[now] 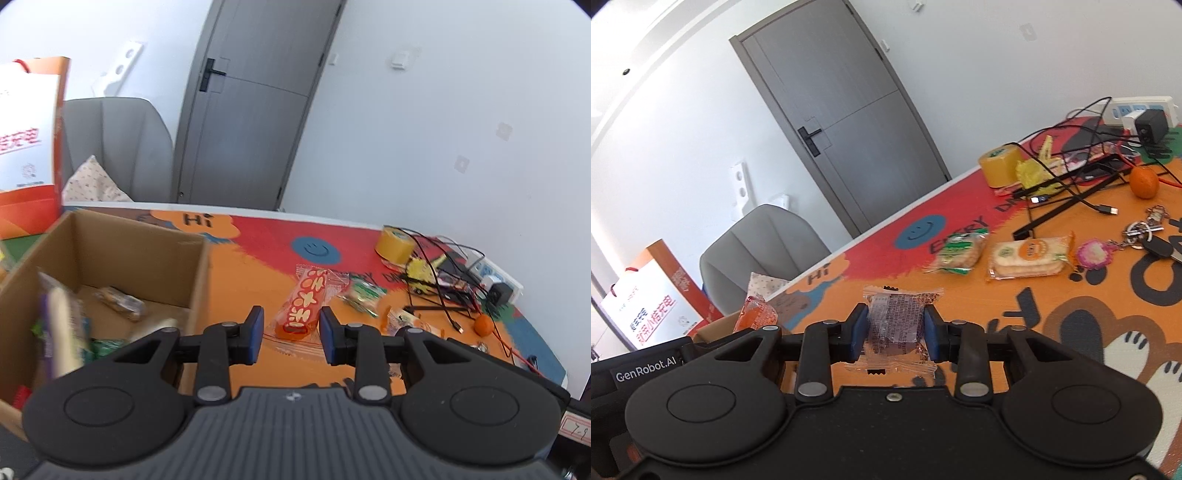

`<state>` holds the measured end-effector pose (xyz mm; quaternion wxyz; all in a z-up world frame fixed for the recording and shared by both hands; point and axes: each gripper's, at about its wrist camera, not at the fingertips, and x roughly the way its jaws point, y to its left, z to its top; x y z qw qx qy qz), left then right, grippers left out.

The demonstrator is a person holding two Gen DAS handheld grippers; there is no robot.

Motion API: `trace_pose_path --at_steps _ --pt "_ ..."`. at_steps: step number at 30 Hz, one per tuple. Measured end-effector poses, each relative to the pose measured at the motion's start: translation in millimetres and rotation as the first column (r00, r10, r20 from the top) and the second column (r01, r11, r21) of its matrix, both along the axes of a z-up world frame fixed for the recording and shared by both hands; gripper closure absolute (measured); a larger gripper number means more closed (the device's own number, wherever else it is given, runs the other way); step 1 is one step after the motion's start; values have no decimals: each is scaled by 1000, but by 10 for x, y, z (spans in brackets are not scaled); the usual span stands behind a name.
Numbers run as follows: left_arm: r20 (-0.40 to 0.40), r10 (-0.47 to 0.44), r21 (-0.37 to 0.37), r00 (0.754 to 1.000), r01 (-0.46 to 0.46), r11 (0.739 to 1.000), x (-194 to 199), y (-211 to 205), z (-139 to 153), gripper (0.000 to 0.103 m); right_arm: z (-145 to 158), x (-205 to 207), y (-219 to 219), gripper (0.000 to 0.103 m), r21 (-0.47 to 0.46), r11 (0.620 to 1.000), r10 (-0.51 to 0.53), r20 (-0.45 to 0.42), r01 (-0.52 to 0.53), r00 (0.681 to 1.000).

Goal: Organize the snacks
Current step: 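Carry the sausage stick and brown candy packet over the box and release them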

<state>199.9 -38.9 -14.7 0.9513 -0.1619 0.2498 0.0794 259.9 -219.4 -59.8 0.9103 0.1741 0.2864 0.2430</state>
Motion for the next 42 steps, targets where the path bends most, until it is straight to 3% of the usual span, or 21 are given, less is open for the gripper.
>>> trace_pose_path --at_steps 19,30,42 --pt "33 168 -50 985 -167 985 -423 867 6 72 287 -340 841 70 -50 986 163 89 -159 983" --pt "34 251 -111 967 -246 963 -594 1310 -32 60 368 -432 1272 70 -101 973 220 104 -210 970" --pt "66 314 -122 947 -305 945 -897 1669 95 52 388 -417 1805 70 -129 952 289 90 -277 953"
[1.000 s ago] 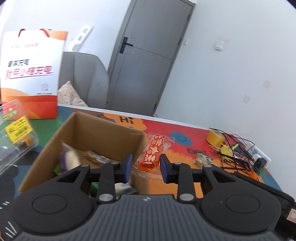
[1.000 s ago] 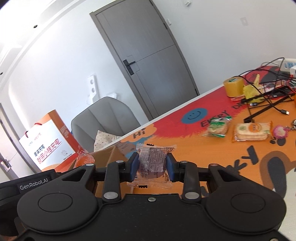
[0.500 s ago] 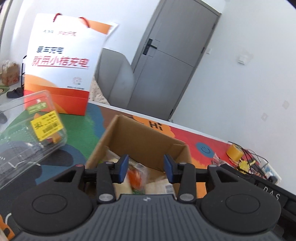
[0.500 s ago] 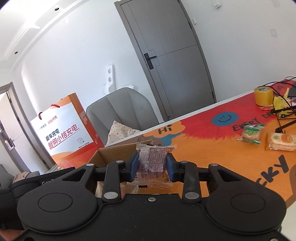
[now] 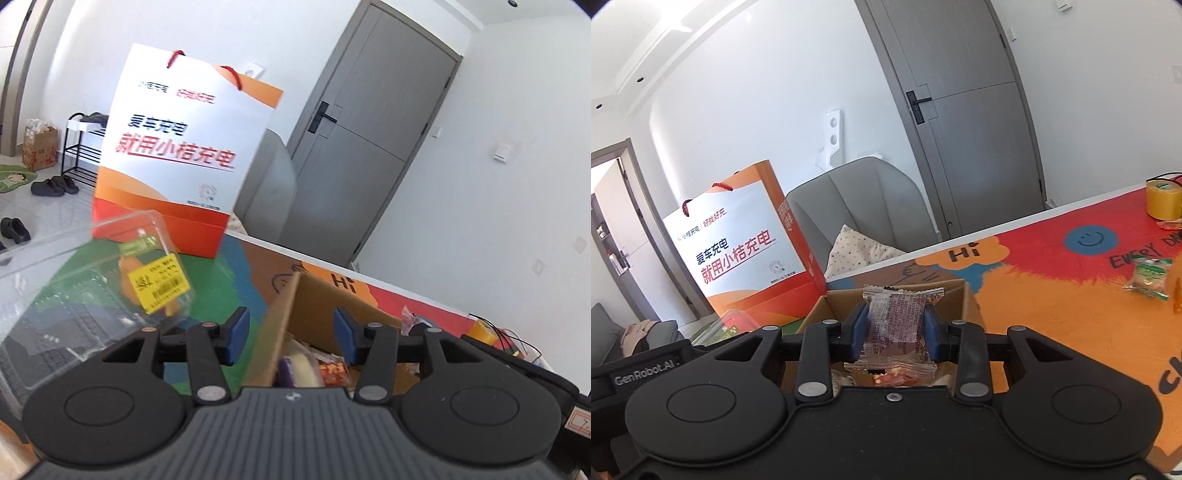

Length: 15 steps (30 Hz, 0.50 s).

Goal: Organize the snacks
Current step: 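Carry the sausage stick and brown candy packet over the box and release them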

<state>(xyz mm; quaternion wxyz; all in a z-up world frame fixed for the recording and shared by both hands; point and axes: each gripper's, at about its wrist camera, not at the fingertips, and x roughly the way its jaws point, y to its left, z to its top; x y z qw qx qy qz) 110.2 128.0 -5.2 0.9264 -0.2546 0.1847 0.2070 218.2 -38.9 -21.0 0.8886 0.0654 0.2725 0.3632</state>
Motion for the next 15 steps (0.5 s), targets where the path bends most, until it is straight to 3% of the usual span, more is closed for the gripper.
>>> trace_pose_path --at_steps 5,6,8,15 --pt "-2 33 -10 999 -33 999 -80 156 -3 44 -13 34 150 66 17 1000 15 -25 -14 1000" --pt "-5 40 -12 999 -40 999 -89 177 -8 42 -17 41 169 56 17 1000 15 -29 -14 999" --pt "-13 54 -7 998 -54 999 -102 203 -18 34 -33 49 171 48 15 1000 2 -38 -2 999" --pt "-17 31 -1 999 -32 1000 -61 120 -19 22 -56 48 -24 44 7 999 -41 -65 42 997"
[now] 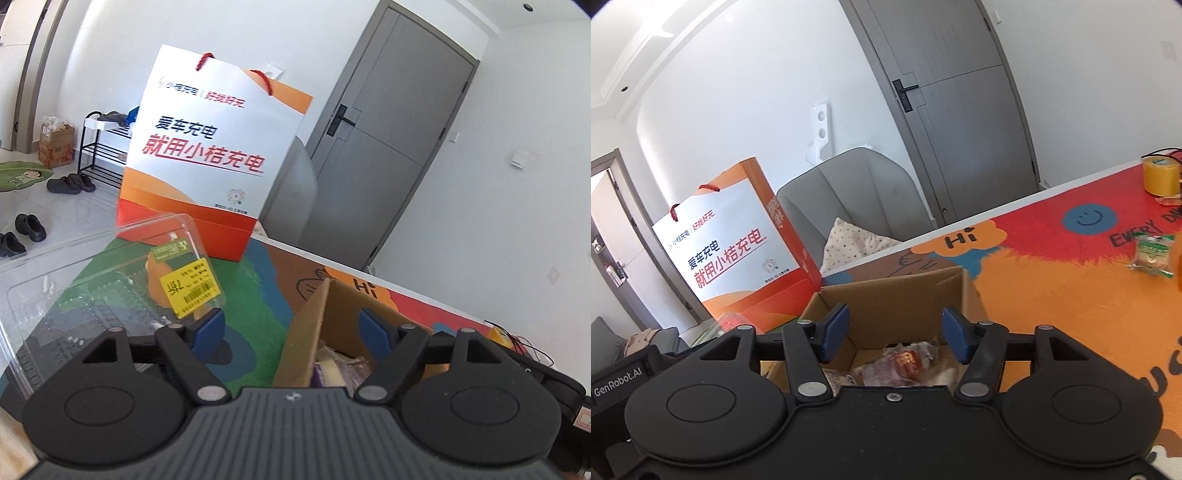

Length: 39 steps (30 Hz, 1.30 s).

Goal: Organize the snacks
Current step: 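Carry the sausage stick and brown candy packet over the box and release them, then move both tools back to the remaining snacks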

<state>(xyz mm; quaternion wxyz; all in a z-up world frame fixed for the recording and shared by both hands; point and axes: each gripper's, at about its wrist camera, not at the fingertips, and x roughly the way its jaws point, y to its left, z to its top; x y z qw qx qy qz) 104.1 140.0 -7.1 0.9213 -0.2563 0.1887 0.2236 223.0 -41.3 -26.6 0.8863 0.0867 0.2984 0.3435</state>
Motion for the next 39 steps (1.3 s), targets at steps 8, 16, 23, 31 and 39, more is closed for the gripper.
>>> trace_pose_path --at_steps 8,16,23,31,39 --pt "-33 -82 39 996 83 996 152 -332 16 14 14 -32 -324 34 -7 999 -34 1 34 999" --pt "-61 -111 51 992 114 992 255 -559 36 11 30 -36 -591 19 -14 999 -44 0 44 999" --pt "-120 -158 38 980 163 986 347 -707 11 11 35 -44 -815 11 -23 998 -57 -5 57 998" --pt "-155 -229 43 961 238 970 473 -941 10 11 21 7 -1110 6 -21 995 -101 -9 100 995" --pt "-176 -299 53 938 313 948 653 -1242 4 10 -9 87 -1474 3 -17 987 -157 -8 157 988"
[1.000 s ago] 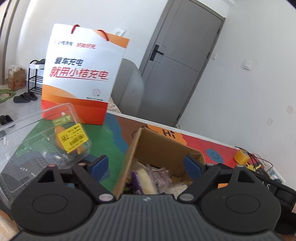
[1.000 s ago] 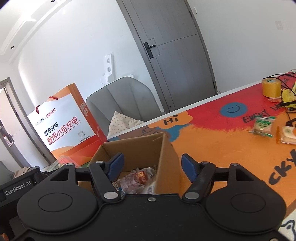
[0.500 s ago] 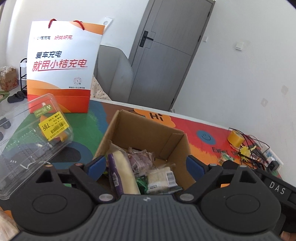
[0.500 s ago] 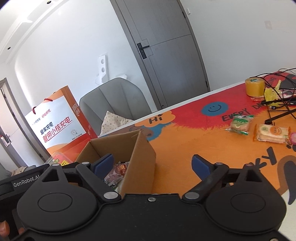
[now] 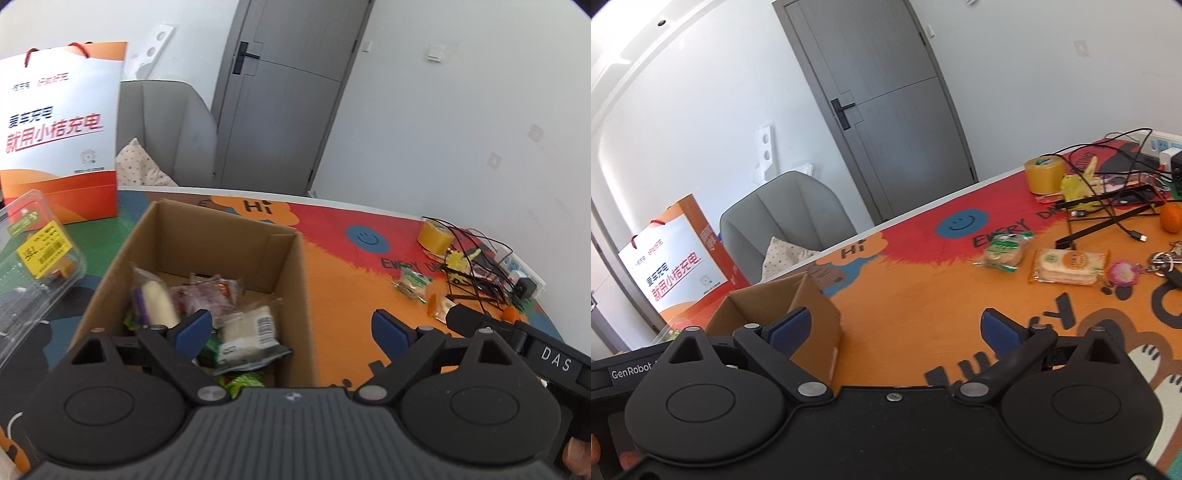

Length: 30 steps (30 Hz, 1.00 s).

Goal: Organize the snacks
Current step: 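Move both tools back to the remaining snacks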

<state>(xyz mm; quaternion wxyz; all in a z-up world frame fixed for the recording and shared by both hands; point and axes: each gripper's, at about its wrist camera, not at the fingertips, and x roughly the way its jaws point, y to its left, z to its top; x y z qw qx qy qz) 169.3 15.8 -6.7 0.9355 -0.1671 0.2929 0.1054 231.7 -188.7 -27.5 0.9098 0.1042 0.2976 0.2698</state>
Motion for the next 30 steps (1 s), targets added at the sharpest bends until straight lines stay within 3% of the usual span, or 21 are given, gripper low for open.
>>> trace_pose_path --at_steps 17,30 --pt "3 -123 38 992 123 992 419 -618 35 11 -50 231 -759 0 -10 994 -111 23 111 994" --pt "-23 -189 71 982 190 979 887 -1018 -8 11 -154 603 -1148 0 -84 983 -162 25 163 987"
